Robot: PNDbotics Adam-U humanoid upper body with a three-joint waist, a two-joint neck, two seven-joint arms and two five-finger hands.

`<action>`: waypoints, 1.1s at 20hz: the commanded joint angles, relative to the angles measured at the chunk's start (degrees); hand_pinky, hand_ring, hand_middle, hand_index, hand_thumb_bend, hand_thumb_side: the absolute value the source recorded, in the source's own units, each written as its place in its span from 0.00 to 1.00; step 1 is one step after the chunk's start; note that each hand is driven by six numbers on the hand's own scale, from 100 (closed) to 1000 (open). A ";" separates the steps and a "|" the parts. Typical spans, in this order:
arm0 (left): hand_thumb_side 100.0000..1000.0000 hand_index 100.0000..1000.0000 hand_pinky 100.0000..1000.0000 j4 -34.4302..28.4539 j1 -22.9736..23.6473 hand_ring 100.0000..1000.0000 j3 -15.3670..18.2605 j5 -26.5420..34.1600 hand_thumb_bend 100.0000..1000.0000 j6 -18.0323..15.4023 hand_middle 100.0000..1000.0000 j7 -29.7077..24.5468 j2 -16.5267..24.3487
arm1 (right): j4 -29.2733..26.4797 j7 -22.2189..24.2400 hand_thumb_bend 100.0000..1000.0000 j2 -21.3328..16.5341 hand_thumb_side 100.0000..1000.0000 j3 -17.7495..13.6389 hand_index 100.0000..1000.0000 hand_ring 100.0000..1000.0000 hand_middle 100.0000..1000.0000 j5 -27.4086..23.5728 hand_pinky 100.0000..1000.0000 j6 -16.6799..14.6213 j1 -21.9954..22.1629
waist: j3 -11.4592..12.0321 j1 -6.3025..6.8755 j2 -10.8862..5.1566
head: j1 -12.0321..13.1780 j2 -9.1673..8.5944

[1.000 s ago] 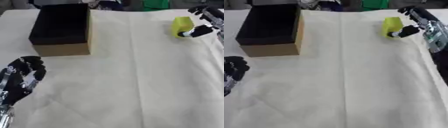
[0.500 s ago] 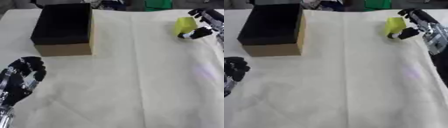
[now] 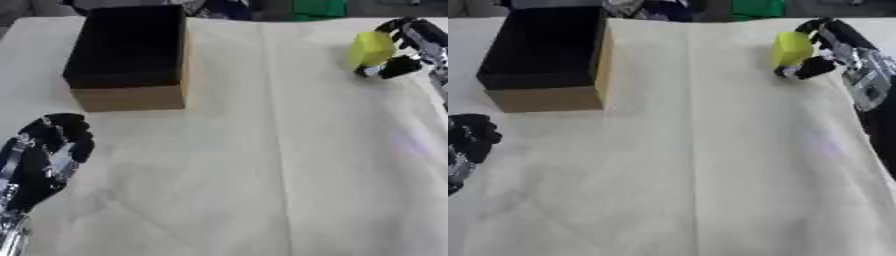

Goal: Pick up objects on the table and place them in the box.

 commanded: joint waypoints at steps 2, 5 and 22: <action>0.41 0.69 0.65 -1.32 -0.71 0.57 0.10 0.04 0.50 -0.08 0.55 -0.30 0.44 | -0.39 -0.07 0.53 -1.04 0.15 -0.03 0.72 0.60 0.60 0.67 0.58 0.62 -0.75 | -0.15 0.07 -0.85 | -0.10 -0.45; 0.41 0.69 0.65 -1.31 -0.67 0.57 0.10 0.03 0.50 -0.08 0.55 -0.30 0.41 | -0.35 0.39 0.47 -0.96 0.11 0.04 0.61 0.50 0.48 0.68 0.54 0.65 -0.64 | -0.28 0.17 -0.84 | -0.10 -0.38; 0.40 0.68 0.65 -1.04 -0.27 0.57 0.11 0.22 0.49 0.05 0.55 -0.37 0.50 | -8.65 1.53 0.37 -1.74 0.00 1.80 0.43 0.30 0.29 -3.10 0.42 -0.31 -0.34 | -1.96 -0.75 -2.74 | 0.20 0.19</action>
